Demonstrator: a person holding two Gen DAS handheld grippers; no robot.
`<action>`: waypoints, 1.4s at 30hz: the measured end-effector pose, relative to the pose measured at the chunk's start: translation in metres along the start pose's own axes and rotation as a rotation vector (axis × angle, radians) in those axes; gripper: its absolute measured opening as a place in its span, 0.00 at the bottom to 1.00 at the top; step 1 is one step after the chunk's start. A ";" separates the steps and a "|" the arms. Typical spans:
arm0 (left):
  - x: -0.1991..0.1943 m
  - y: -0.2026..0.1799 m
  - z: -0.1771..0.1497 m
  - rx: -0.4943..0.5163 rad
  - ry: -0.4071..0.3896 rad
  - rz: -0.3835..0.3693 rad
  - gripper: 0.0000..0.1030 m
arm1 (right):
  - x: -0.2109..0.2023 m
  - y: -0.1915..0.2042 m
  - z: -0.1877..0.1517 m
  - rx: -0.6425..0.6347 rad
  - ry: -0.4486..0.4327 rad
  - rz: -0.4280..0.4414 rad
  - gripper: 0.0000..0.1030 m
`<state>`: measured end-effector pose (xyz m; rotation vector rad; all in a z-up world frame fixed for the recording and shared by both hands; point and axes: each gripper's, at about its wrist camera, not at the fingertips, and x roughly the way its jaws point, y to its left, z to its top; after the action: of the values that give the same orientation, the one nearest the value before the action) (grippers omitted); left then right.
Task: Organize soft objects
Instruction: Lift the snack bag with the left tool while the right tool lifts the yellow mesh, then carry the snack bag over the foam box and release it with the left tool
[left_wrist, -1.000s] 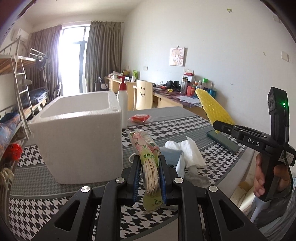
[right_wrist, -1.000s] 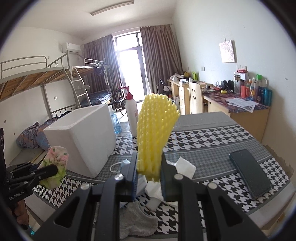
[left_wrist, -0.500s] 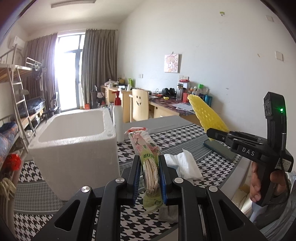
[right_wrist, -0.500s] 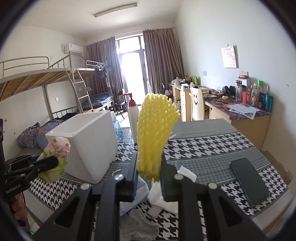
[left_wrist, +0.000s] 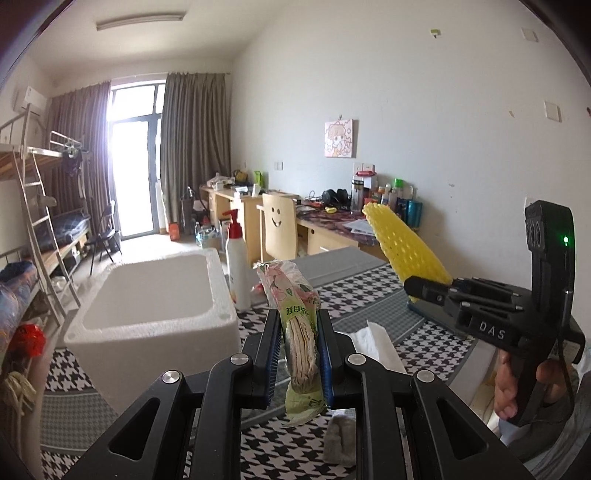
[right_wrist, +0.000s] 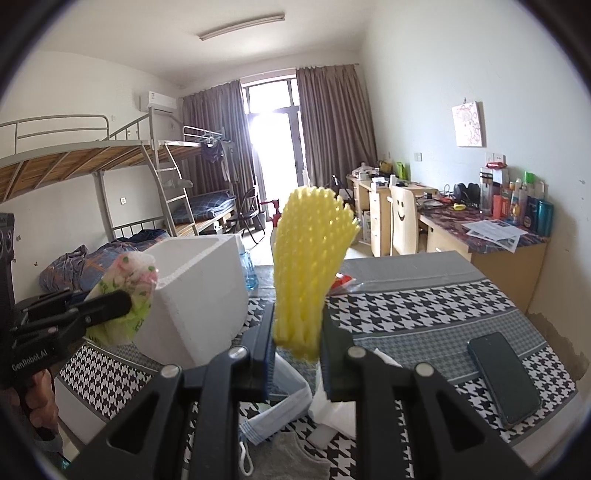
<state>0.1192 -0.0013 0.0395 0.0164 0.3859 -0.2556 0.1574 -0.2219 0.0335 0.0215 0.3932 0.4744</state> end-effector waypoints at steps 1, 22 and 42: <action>0.000 0.001 0.002 0.001 -0.005 0.001 0.20 | 0.001 0.001 0.001 -0.002 -0.003 0.004 0.23; 0.003 0.011 0.024 0.001 -0.073 0.027 0.20 | 0.007 0.011 0.022 -0.028 -0.038 0.021 0.23; -0.002 0.033 0.041 -0.037 -0.124 0.098 0.20 | 0.021 0.026 0.039 -0.047 -0.057 0.088 0.23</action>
<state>0.1410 0.0288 0.0772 -0.0168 0.2658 -0.1516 0.1775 -0.1863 0.0653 0.0068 0.3262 0.5685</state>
